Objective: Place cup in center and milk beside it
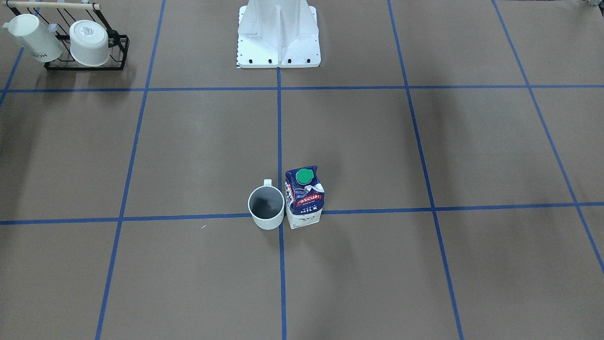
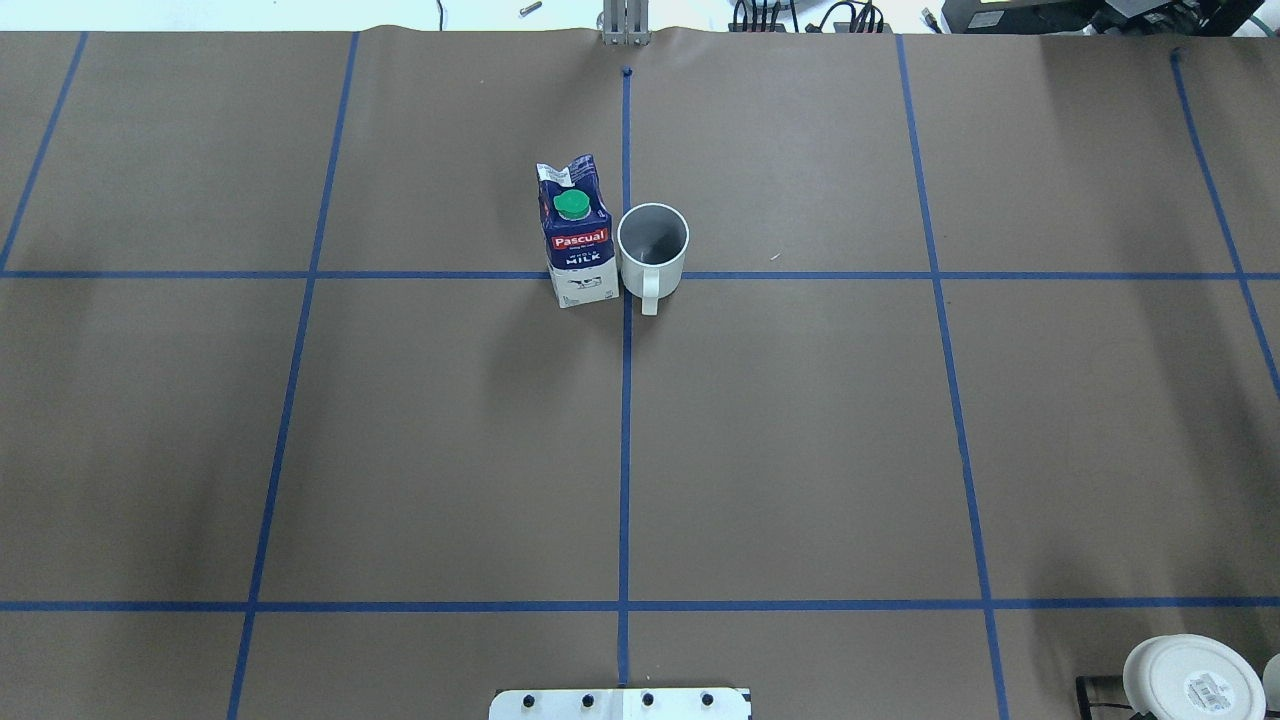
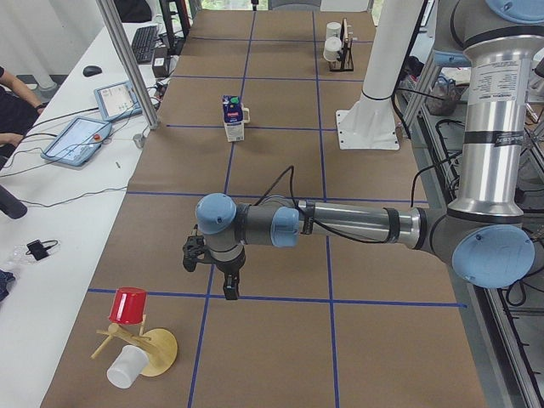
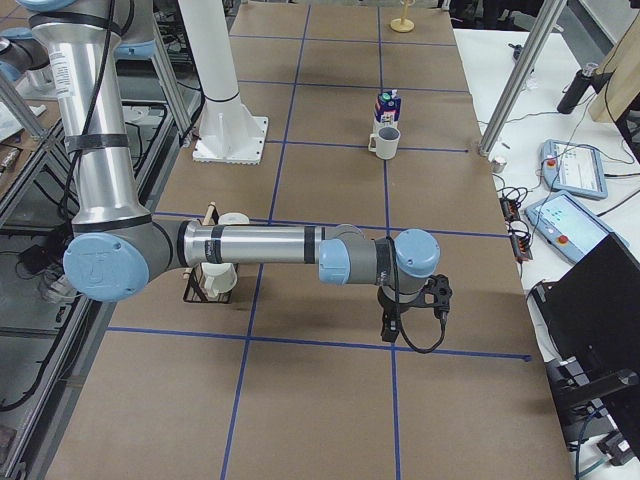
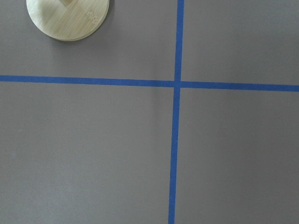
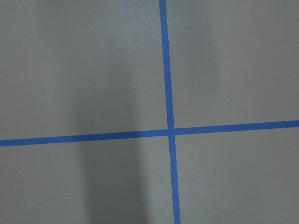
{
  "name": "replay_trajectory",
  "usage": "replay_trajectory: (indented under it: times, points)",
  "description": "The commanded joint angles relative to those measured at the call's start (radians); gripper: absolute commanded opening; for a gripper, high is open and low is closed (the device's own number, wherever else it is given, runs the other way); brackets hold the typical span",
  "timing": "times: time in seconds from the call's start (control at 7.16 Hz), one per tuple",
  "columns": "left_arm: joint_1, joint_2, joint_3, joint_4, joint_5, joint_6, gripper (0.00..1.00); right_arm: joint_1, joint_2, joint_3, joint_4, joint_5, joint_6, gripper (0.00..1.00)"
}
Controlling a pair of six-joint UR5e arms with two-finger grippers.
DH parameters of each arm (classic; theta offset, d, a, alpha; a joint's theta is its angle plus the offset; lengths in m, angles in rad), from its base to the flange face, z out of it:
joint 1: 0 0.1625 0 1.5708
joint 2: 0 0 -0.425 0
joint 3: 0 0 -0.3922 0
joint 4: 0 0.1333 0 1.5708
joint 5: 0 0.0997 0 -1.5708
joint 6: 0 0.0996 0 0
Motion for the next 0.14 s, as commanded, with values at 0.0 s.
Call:
replay_trajectory:
  times: [0.0]
  points:
    - [-0.025,0.000,-0.001,0.002,-0.020,0.001,0.98,0.000,-0.002,0.004,0.000,0.003,-0.001,1.00]
